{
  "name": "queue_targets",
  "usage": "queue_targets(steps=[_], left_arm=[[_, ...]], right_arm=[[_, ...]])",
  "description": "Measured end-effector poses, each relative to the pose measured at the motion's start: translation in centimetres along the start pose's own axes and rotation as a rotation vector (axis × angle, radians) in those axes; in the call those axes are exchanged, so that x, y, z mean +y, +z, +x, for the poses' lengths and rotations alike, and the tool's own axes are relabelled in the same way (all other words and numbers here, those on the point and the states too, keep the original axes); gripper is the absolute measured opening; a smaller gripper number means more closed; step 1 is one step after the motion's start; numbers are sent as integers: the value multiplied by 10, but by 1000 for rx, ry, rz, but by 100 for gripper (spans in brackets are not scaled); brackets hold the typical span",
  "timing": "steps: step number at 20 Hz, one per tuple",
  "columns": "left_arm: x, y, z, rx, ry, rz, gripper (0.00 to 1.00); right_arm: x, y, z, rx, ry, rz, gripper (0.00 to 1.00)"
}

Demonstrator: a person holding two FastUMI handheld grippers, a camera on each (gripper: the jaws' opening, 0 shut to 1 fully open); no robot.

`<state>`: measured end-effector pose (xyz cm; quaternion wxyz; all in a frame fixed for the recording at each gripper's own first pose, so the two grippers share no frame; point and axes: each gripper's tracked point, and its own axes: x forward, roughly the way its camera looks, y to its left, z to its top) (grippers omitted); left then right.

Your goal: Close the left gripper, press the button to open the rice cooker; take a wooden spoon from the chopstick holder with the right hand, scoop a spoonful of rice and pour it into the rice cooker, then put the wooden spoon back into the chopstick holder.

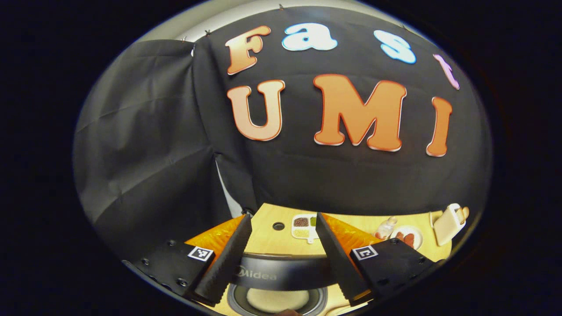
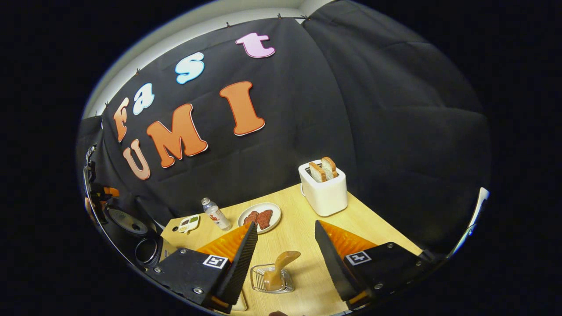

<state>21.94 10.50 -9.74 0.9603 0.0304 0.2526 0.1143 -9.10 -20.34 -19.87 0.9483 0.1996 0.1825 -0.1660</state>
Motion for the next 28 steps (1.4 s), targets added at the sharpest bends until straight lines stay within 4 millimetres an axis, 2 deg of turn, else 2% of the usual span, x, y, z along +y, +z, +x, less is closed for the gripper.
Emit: queue_targets(steps=[2,6,12,17,21,22,24,25,26,27,28], left_arm=[[1,-12,-1,77,10,20,98],[-7,-49,-25,222,-41,4,97],[-9,-137,-64,477,-111,-18,98],[-11,-190,-72,615,-123,-26,95],[-4,-246,-88,816,-89,-46,95],[-1,-243,-88,822,-87,-59,95],[-3,-253,-83,830,-99,-35,95],[-3,-252,-82,831,-92,-45,95],[-4,-251,-80,843,-81,-56,100],[-9,-248,-78,832,-70,-63,97],[-9,-248,-79,824,-54,-77,99]], right_arm=[[1,-3,-3,6,1,-7,82],[11,-11,-2,19,21,-10,82],[36,-29,9,74,80,-20,82],[59,-37,11,96,142,-52,82],[70,-39,9,107,160,-104,82],[71,-41,9,112,164,-112,82],[75,-42,8,117,170,-124,82],[78,-42,8,119,176,-130,82],[80,-43,7,120,180,-134,82],[85,-42,8,117,189,-135,82],[89,-40,8,111,194,-133,82]])
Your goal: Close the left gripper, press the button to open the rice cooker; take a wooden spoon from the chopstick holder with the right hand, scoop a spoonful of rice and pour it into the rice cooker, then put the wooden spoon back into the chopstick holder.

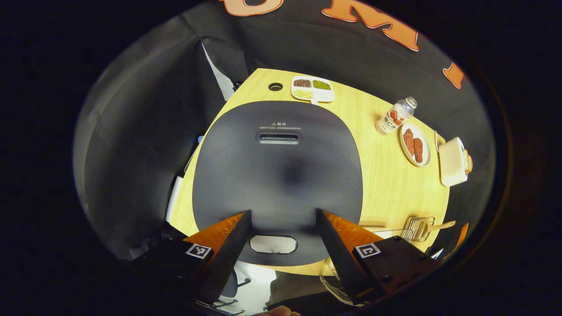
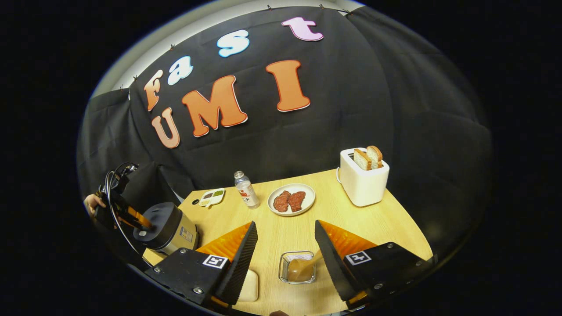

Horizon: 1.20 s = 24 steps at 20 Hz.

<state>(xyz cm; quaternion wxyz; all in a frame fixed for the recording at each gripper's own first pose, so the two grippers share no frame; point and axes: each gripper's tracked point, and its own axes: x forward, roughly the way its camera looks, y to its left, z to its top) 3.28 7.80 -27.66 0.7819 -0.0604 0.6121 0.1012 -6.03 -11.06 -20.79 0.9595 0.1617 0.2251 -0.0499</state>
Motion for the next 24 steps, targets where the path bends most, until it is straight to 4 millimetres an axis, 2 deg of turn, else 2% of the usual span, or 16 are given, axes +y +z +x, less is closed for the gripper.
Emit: queue_targets(steps=[3,6,8,9,10,13,16,18,19,21,24], left_arm=[[-3,3,-1,-102,4,4,100],[-4,6,-3,-265,5,-1,99],[3,1,-7,-354,12,-12,100],[0,-2,-10,-379,3,-8,99],[-13,0,-19,-422,-21,-12,99],[-23,15,-64,-608,-25,35,98],[-32,29,-119,-804,-27,81,98],[-26,37,-154,-923,10,105,97],[-16,42,-165,-967,43,114,97],[-14,46,-190,-1043,49,102,100],[-11,50,-227,-1160,31,88,98]], right_arm=[[19,3,5,-4,41,-11,82],[46,18,13,-43,86,-60,82],[63,23,20,-65,107,-97,82],[73,26,25,-72,114,-116,82],[83,31,27,-82,127,-131,82],[115,46,33,-111,170,-162,82],[145,66,30,-172,205,-205,82],[160,82,24,-233,211,-238,82],[167,92,21,-263,213,-246,83],[179,105,15,-315,226,-256,84],[192,123,6,-375,247,-263,85]])
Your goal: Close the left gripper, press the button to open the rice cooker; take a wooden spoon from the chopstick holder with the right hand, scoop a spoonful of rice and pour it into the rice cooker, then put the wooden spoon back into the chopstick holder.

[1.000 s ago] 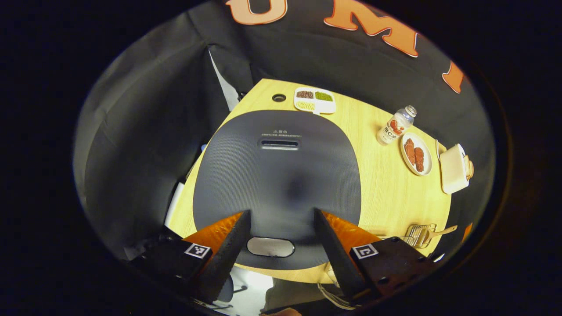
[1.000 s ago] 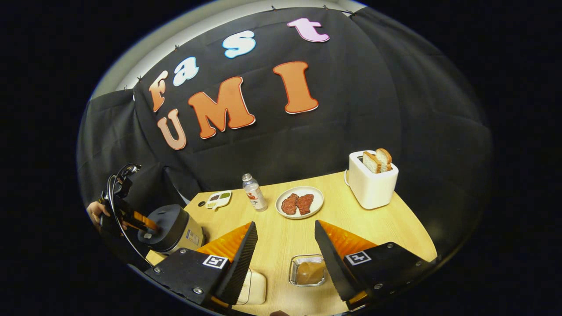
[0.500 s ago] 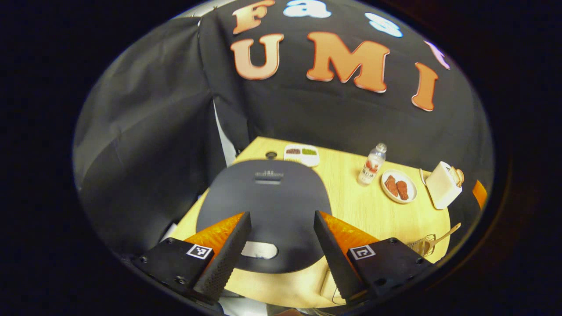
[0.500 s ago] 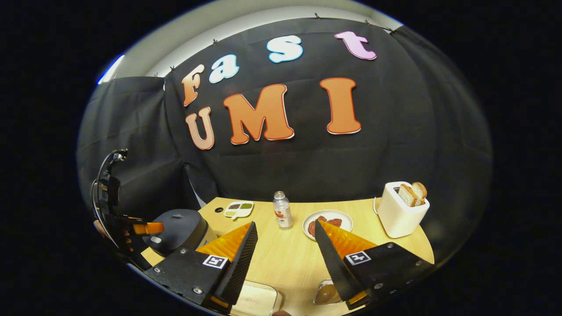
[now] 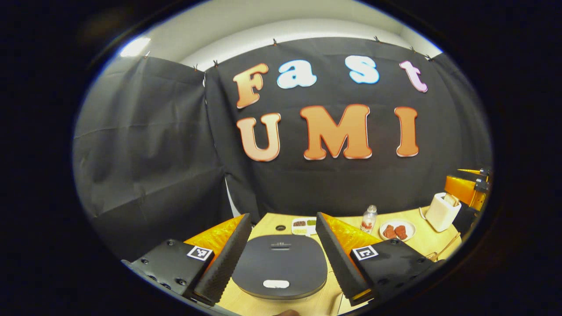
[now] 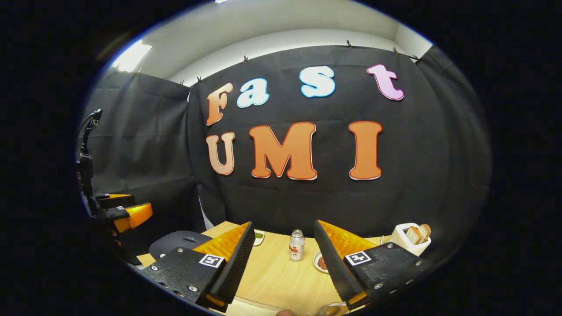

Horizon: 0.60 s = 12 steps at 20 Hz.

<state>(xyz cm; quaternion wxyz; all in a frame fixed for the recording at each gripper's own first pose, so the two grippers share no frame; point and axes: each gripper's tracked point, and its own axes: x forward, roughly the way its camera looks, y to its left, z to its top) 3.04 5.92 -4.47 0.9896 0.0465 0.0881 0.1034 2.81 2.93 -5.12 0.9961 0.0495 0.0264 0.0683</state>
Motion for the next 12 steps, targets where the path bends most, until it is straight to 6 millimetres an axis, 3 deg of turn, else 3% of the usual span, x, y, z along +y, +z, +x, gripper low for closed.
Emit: queue_targets(steps=[8,12], left_arm=[[-19,36,-19,-188,-70,-15,100],[-24,33,-21,-173,-82,-2,100]], right_arm=[[15,25,-7,-95,7,-86,85],[22,13,-6,-82,16,-114,86]])
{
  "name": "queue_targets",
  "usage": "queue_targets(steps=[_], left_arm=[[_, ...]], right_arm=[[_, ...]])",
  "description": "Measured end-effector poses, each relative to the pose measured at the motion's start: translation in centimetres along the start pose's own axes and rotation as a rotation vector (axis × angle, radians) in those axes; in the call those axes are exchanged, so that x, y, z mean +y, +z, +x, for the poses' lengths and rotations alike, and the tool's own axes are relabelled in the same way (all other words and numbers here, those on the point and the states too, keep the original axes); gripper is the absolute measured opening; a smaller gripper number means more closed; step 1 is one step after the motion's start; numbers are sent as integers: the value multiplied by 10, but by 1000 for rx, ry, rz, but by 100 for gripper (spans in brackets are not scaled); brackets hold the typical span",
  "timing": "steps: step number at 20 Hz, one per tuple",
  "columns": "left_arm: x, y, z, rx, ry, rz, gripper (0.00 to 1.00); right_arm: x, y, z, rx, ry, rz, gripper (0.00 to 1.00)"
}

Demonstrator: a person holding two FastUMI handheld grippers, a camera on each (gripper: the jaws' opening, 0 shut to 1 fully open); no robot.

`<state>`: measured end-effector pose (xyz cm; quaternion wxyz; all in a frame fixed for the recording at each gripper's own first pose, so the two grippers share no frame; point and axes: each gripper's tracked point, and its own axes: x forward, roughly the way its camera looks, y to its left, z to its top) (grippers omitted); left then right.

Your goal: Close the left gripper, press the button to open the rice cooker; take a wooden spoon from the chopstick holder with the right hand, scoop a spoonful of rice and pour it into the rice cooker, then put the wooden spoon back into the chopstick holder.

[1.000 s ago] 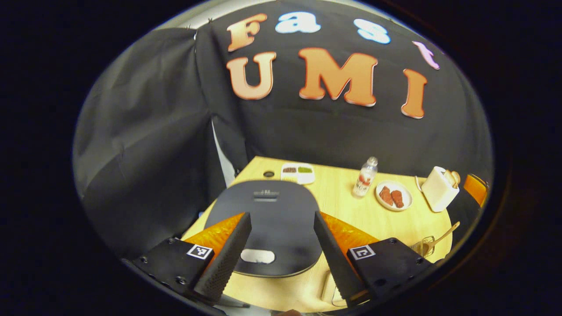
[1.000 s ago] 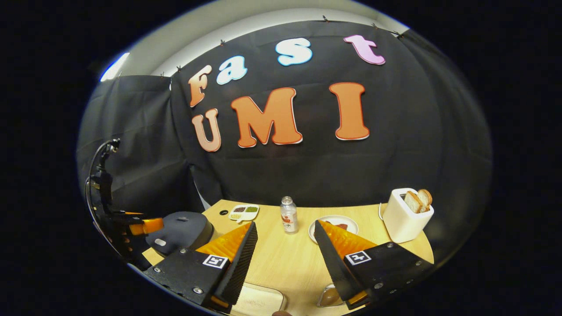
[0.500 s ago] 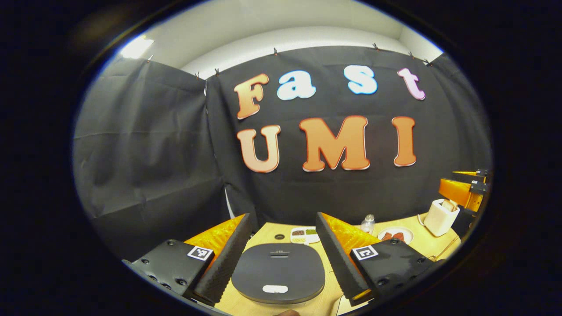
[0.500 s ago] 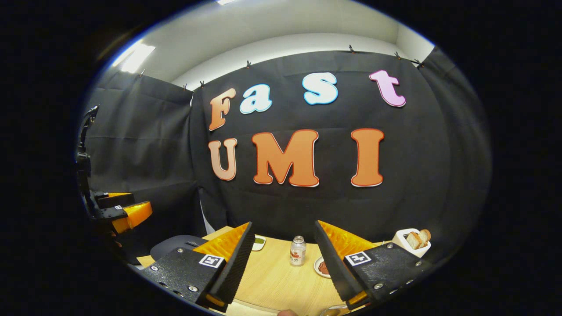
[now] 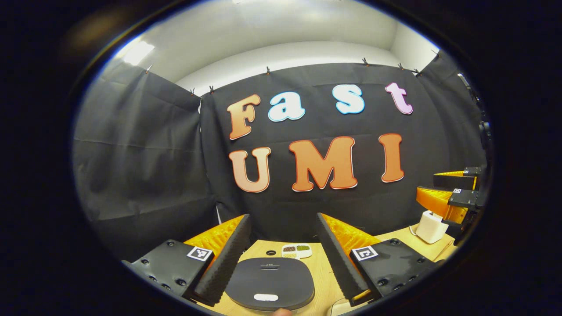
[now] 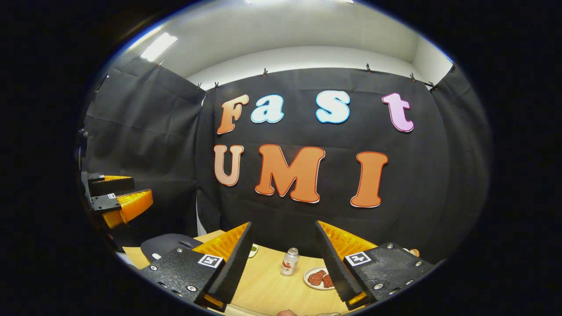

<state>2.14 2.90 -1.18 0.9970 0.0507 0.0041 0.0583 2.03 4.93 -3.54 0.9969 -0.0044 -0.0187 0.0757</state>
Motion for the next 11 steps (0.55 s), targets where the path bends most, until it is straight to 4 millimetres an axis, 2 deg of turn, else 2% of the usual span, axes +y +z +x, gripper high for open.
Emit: queue_targets(steps=[5,6,7,9,11], left_arm=[[-7,9,-6,-23,-18,18,100],[-7,10,-7,-15,-17,15,100],[-10,12,-8,-11,-27,2,99],[-13,20,-10,-19,-40,-11,97],[-13,21,-10,-22,-39,-13,100]], right_arm=[[6,8,4,-6,6,9,88],[5,11,3,-5,10,6,91],[5,12,3,-7,10,3,88],[4,18,2,-17,10,3,88],[4,18,2,-15,13,13,89]])
